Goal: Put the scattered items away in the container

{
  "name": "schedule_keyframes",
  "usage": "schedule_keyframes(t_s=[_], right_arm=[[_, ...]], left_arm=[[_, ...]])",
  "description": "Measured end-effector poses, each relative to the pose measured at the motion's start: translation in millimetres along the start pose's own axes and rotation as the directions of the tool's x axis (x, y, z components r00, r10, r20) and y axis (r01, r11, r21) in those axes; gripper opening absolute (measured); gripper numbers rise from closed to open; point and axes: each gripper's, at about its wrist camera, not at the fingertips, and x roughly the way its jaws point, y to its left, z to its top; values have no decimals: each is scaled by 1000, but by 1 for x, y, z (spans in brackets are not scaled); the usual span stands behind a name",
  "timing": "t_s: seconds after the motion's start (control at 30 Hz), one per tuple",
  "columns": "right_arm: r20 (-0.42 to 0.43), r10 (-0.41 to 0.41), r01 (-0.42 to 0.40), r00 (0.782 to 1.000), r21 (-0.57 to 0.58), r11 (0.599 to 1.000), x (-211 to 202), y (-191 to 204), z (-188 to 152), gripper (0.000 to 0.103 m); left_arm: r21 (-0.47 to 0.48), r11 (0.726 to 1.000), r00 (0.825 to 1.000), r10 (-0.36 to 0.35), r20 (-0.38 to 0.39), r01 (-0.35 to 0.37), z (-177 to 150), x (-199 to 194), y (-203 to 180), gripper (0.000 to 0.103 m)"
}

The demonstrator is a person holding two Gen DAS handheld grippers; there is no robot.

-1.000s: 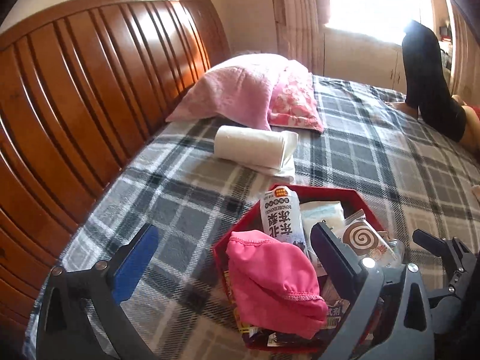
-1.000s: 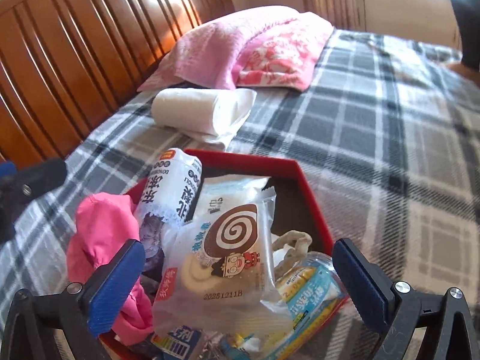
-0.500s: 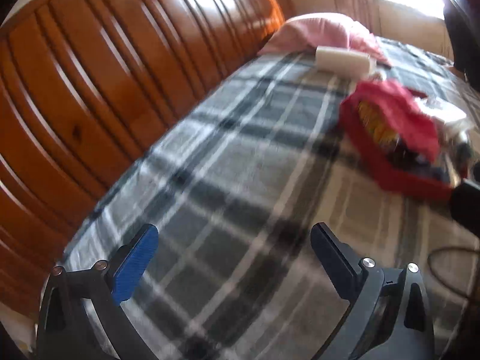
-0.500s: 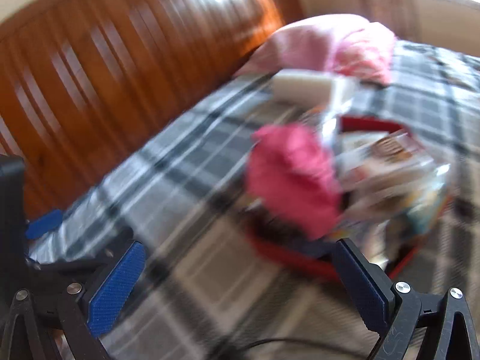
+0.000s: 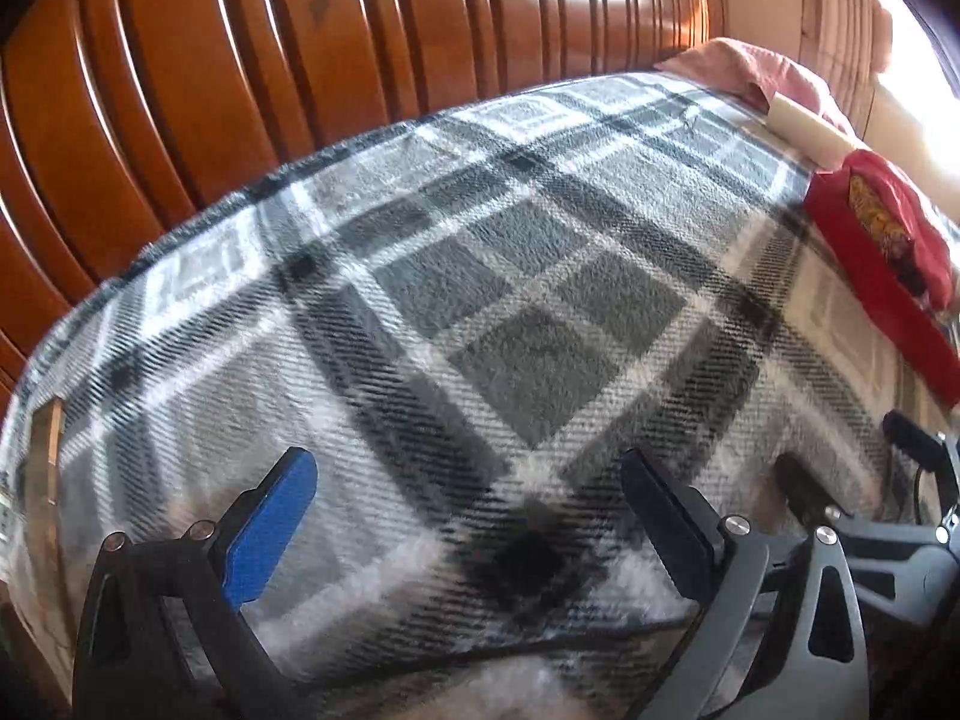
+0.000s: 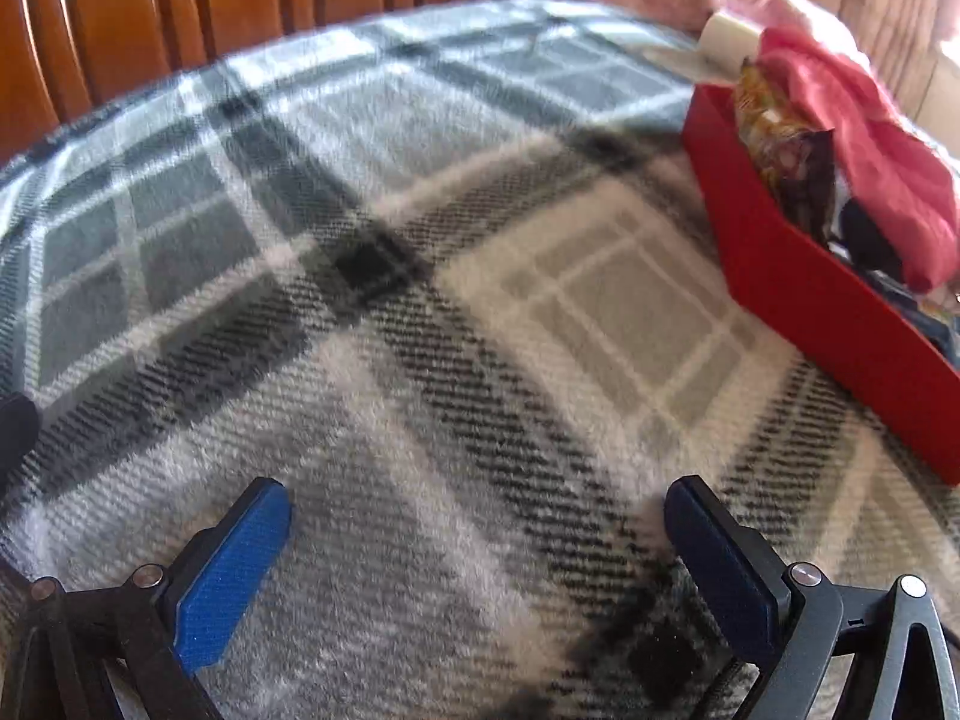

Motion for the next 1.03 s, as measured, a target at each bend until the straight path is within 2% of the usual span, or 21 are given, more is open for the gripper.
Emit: schedule_keyframes(t_s=[0.03,0.13,0.23,0.47,1.03], right_arm=[[-2,5,-5,1000,5,1000,2,-1,-1,103],[1,16,-16,1000,13,1000,3,-4,-5,103],[0,16,-16,1000,13,1000,3,-4,-5,103],[0,13,-13,1000,11,1000,4,-4,4,103],[6,2,-2,1000,3,1000,0,-1,-2,103]], left_arm=[[-32,999,1000,-4,-13,4,-1,6,0,103],[-70,997,999,35,28,-33,0,9,-6,103],[-49,997,996,66,55,-63,-4,8,-13,103],[-33,996,995,82,62,-80,-7,5,-14,103],[-22,995,992,101,76,-99,2,16,-21,103]])
